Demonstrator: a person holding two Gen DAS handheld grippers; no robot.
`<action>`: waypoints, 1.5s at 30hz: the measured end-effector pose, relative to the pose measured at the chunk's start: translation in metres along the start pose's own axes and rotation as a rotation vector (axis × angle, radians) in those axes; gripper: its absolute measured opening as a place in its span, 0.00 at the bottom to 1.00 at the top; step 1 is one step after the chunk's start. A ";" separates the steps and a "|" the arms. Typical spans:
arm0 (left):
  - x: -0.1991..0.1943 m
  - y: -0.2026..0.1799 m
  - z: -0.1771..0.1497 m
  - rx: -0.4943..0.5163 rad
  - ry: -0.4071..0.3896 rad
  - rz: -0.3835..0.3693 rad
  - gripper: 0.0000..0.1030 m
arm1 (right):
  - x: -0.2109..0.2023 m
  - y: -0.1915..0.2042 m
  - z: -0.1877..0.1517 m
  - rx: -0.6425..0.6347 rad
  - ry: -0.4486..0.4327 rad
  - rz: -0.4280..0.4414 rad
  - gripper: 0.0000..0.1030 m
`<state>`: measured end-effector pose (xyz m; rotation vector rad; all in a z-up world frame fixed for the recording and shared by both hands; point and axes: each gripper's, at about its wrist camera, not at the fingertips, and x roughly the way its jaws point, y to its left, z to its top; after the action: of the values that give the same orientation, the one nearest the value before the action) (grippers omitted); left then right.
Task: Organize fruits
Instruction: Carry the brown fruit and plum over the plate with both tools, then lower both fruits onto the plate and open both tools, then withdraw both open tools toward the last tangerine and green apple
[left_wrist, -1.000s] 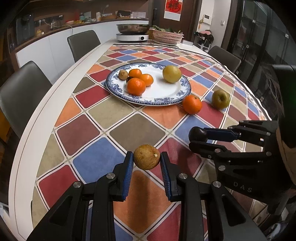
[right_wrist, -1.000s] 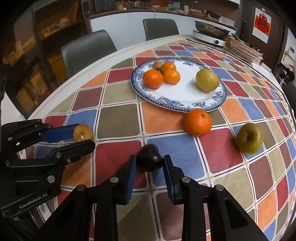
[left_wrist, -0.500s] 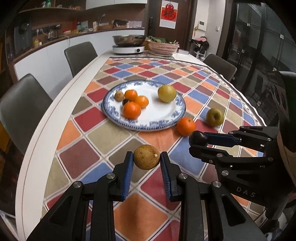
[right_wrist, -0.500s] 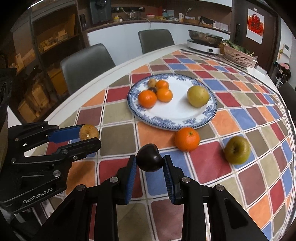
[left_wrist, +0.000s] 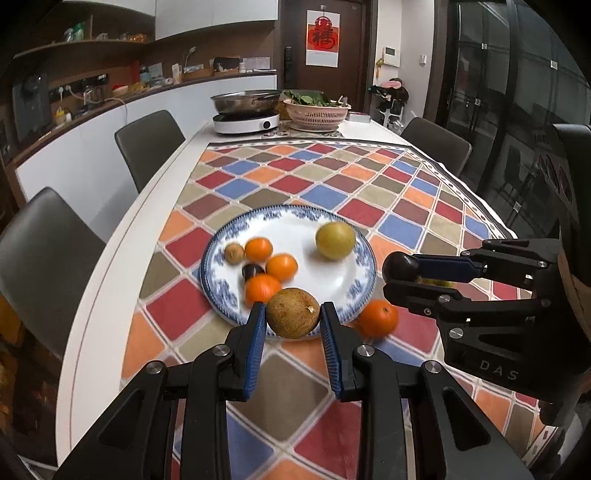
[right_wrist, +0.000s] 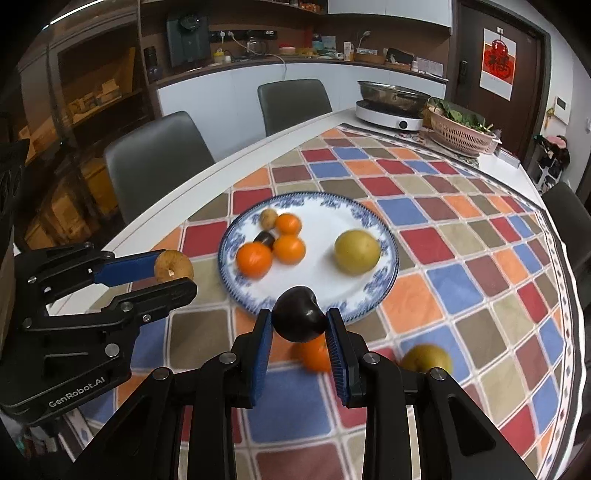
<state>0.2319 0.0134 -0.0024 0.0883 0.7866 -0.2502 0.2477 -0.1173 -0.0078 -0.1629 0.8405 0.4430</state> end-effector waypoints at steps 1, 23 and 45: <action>0.003 0.002 0.005 0.003 -0.002 -0.002 0.29 | 0.001 -0.002 0.004 -0.003 -0.001 -0.002 0.29; 0.086 0.021 0.036 -0.076 0.156 -0.071 0.29 | 0.071 -0.038 0.042 0.056 0.136 0.018 0.29; 0.057 0.022 0.036 -0.073 0.124 0.028 0.45 | 0.061 -0.044 0.037 0.066 0.102 -0.015 0.39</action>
<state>0.3006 0.0179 -0.0180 0.0468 0.9164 -0.1902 0.3276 -0.1261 -0.0305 -0.1312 0.9525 0.3948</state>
